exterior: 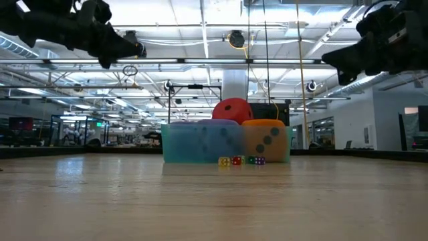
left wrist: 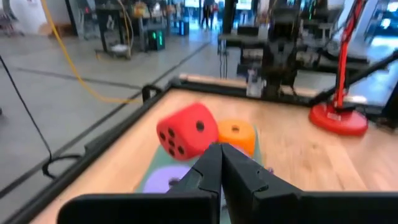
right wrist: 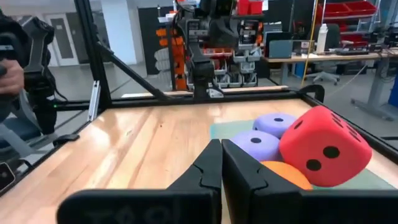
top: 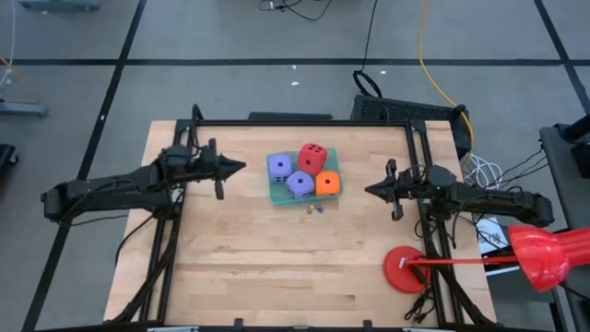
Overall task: Pick & Place Dice
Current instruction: Adjust the basket
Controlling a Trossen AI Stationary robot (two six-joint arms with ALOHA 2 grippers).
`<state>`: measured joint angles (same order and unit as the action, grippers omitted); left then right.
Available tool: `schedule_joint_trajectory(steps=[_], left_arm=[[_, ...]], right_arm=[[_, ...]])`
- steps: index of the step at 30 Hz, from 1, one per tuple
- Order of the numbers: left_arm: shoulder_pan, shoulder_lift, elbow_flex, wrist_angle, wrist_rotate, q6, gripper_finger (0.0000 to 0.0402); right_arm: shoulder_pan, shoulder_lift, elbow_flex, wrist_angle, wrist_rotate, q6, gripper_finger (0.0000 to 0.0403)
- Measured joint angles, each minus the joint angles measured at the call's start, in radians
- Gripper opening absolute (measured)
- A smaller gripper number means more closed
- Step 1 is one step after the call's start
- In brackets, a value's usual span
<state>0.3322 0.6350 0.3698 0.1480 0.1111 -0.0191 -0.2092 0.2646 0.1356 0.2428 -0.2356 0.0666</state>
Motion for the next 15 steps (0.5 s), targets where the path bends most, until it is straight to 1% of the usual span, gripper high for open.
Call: schedule_joint_trajectory(steps=[4,7,10,12,15], left_arm=[[-0.004,-0.009,0.0,0.042,0.0,-0.001,0.0004],[-0.011,-0.008,0.0,0.055,-0.007,0.0,0.0008],[-0.028,-0.007,0.0,0.071,-0.008,-0.002,0.0004],[-0.043,-0.006,0.0,0.072,-0.014,-0.009,0.0004],[-0.082,-0.005,0.0,0.073,-0.052,-0.011,0.0003]], right_arm=[[0.0,-0.08,0.002,-0.039,0.0,0.014,0.0],[0.0,-0.142,0.002,-0.117,0.0,0.037,0.0],[0.0,-0.195,0.002,-0.185,0.002,0.042,0.0],[0.0,-0.218,0.002,-0.231,0.004,0.03,0.0],[0.0,-0.231,-0.014,-0.234,0.033,0.022,0.0]])
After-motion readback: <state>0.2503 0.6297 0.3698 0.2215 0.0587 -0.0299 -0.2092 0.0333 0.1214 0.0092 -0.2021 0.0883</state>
